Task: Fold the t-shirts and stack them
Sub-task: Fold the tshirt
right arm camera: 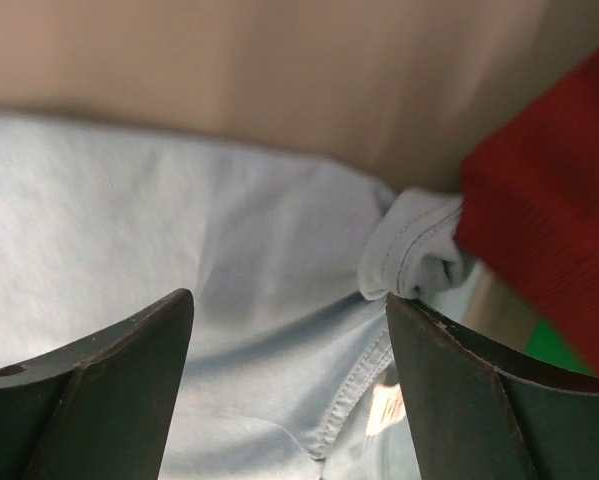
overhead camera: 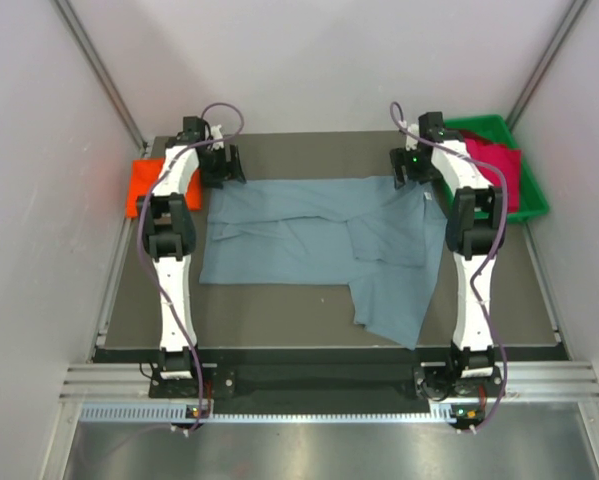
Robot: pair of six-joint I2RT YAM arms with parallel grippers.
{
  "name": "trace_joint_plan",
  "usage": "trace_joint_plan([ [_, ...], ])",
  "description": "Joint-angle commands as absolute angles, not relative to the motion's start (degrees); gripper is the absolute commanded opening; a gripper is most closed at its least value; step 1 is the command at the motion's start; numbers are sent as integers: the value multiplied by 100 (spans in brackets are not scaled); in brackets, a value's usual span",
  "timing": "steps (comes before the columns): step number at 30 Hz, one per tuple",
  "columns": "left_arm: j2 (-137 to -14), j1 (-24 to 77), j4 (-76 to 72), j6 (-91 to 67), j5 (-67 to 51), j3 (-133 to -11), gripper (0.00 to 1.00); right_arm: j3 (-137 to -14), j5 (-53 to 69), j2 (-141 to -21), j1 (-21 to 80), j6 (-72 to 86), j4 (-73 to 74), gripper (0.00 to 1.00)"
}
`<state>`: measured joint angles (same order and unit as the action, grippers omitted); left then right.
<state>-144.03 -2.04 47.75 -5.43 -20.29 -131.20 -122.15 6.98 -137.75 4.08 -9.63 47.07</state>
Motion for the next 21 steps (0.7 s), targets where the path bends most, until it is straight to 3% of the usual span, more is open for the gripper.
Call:
trace_joint_plan([
  [1, -14827, -237, 4447, -440, -1591, -13306, 88, -12761, 712, -13939, 440, -896, 4289, 79],
  [21, -14309, -466, 4482, -220, -914, -13192, 89, -12340, 360, -13483, 202, -1002, 4342, 80],
])
